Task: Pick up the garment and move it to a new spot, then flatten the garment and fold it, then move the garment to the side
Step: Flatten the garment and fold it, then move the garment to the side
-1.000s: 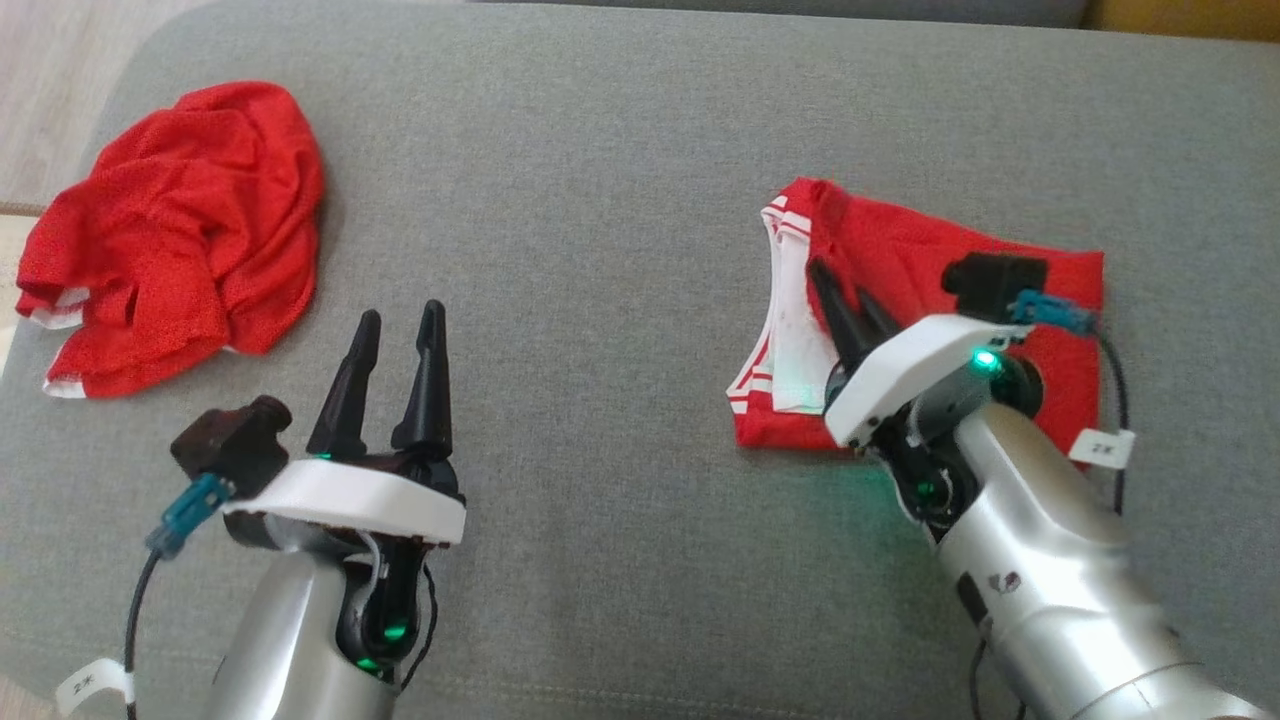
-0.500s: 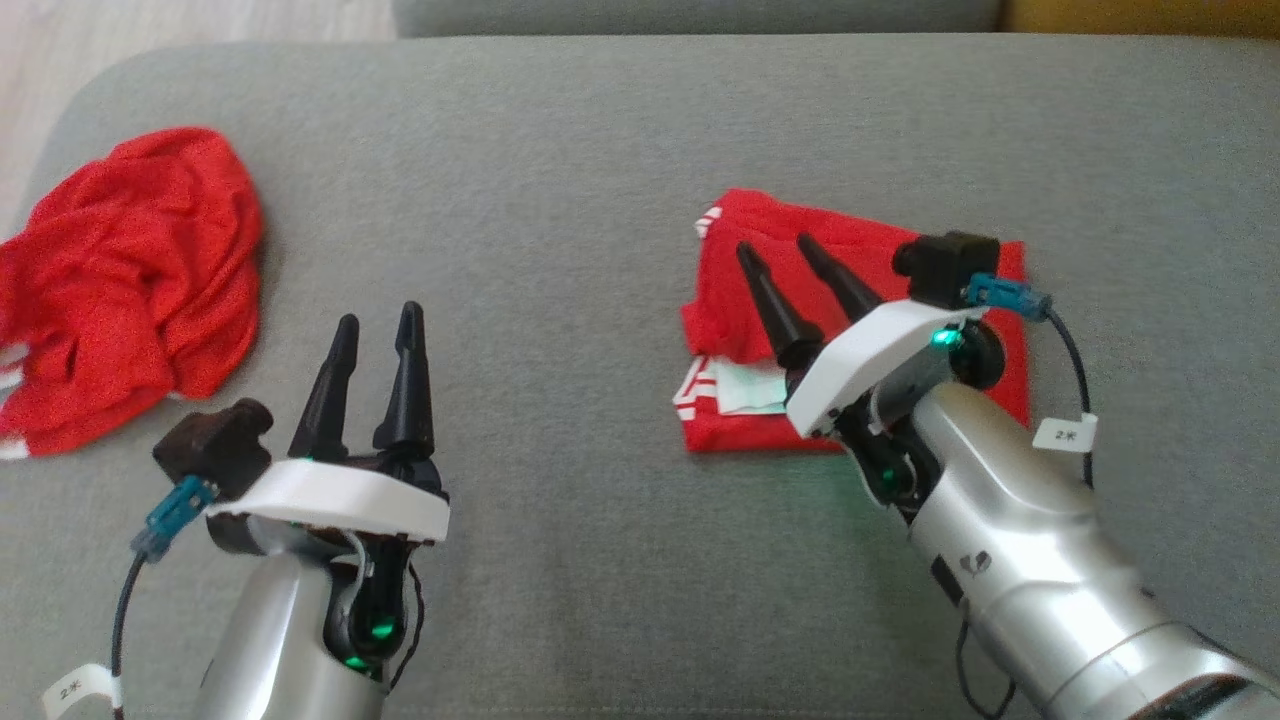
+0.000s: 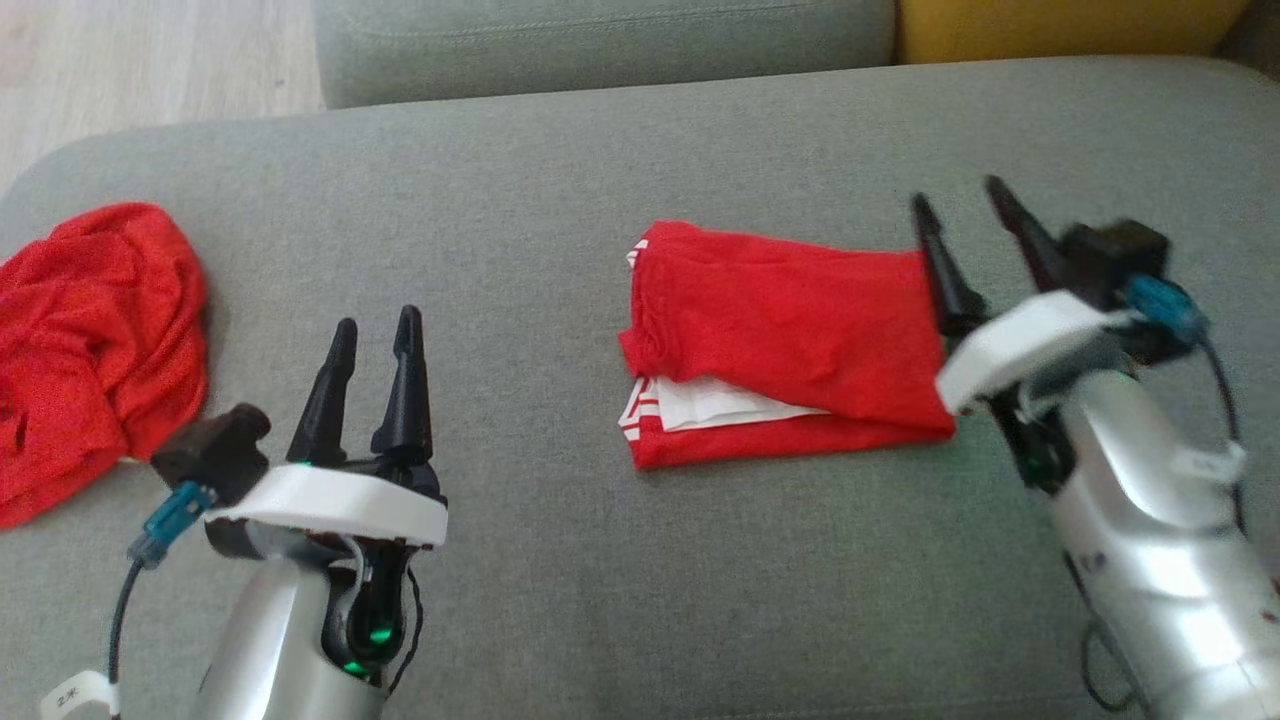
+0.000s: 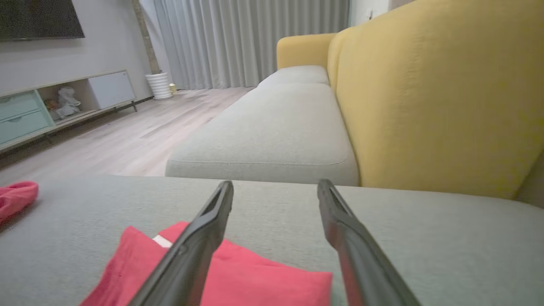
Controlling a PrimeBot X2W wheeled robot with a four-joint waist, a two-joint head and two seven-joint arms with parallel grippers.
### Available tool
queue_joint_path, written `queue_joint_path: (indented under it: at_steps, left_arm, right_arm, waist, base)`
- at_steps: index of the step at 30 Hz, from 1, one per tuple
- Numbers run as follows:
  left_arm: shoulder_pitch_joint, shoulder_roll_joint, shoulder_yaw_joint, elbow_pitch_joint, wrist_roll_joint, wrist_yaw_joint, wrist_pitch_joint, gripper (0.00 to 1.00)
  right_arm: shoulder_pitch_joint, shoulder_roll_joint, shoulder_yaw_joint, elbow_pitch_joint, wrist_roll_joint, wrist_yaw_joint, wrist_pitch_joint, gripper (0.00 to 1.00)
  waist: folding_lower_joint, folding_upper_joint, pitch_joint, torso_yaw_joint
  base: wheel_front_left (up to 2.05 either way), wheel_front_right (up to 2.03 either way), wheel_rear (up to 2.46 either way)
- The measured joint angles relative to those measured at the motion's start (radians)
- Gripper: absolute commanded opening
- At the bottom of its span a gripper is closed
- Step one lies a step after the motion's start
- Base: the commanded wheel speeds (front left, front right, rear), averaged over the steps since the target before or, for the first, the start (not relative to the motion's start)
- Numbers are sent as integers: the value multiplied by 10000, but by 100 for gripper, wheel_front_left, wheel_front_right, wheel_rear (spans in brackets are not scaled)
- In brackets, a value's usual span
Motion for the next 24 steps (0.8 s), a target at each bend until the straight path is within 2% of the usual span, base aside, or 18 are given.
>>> queue_joint_path:
  at_steps: [6, 10, 11, 15, 18, 24]
  left_arm:
    - [75, -2, -44, -176, 0, 4, 0, 100]
    - [203, 0, -92, -240, 253, 2, 0, 100]
    - [280, 2, -109, -314, 337, 2, 0, 100]
    - [437, 2, -165, -424, 715, 27, 0, 100]
    - [552, 2, -107, -430, 727, 198, 0, 100]
    - [571, 8, -146, -439, 938, 192, 0, 100]
  right_arm:
    - [1760, -280, -1818, -1653, -1116, 0, -309, 100]
    - [3030, -134, -3030, -3070, -1519, 0, -397, 100]
    - [3652, -8, -3396, -3783, -1793, 0, -416, 100]
    - [4647, 458, -4011, -4823, -2134, 0, -426, 100]
    - [5060, 740, -4280, -5135, -2150, 0, -426, 100]
    - [5218, 836, -4376, -5446, -2376, 0, -426, 100]
  waist:
    - [0, 0, -81, -180]
    - [0, 0, -111, -240]
    - [0, 0, -99, -262]
    - [0, 0, -28, -273]
    - [0, 0, 23, -290]
    - [0, 0, 114, -236]
  base:
    - [0, 0, 0]
    - [0, 0, 0]
    - [0, 0, 0]
    - [0, 0, 0]
    - [0, 0, 0]
    - [0, 0, 0]
